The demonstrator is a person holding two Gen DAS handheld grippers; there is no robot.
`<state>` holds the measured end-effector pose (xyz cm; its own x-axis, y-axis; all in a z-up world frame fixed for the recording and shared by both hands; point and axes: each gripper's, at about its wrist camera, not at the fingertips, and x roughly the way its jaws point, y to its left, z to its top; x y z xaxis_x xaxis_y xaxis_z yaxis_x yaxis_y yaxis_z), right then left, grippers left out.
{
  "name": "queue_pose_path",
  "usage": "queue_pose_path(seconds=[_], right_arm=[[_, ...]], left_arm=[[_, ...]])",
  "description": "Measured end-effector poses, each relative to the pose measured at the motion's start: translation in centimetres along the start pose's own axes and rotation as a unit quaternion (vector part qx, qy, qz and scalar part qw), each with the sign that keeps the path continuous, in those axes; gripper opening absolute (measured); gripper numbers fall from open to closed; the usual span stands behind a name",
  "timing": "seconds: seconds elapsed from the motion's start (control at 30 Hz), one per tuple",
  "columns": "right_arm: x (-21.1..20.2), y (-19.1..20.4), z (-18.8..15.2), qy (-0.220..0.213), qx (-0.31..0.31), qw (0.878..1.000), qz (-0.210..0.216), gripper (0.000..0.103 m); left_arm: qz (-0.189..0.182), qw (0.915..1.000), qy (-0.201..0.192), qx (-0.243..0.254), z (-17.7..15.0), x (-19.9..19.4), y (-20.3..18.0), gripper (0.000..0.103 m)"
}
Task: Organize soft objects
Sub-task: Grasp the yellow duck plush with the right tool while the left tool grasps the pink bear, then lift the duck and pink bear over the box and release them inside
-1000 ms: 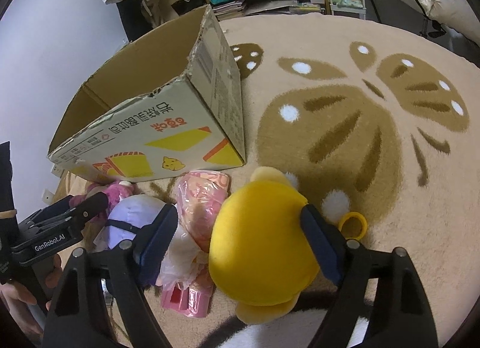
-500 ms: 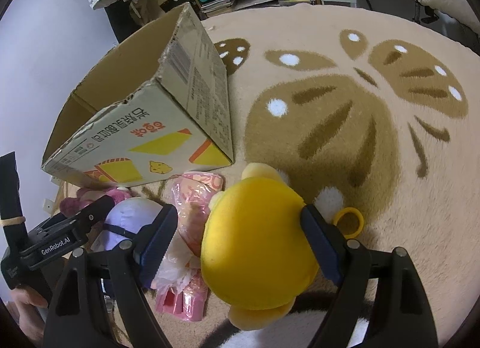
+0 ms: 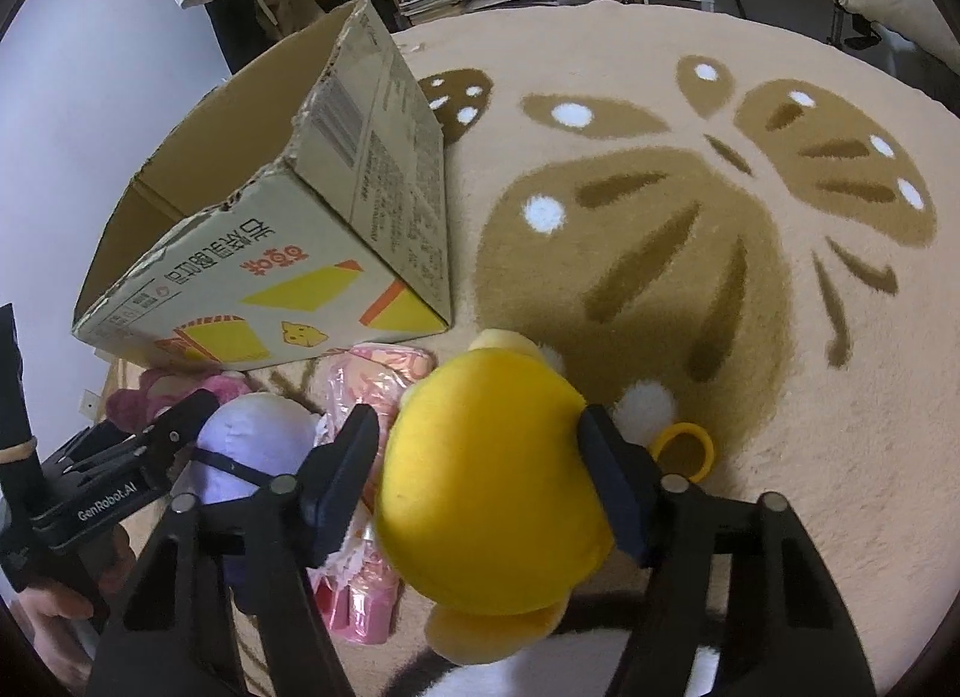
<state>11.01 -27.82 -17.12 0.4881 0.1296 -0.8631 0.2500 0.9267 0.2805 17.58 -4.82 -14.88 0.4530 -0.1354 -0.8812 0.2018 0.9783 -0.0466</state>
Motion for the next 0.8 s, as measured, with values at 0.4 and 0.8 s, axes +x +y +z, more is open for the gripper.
queue_pose_path(seconds=[0.4,0.8], right_arm=[[0.9,0.3,0.0,0.015,-0.019,0.999,-0.035,0.061],[-0.5,0.6,0.4,-0.022,-0.02,1.0,-0.009,0.05]], left_arm=[[-0.004,1.0,0.005,0.0,-0.2,-0.4,-0.1,0.081],[0.018,0.9998,-0.01,0.0,-0.7,-2.0,-0.2,0.074]])
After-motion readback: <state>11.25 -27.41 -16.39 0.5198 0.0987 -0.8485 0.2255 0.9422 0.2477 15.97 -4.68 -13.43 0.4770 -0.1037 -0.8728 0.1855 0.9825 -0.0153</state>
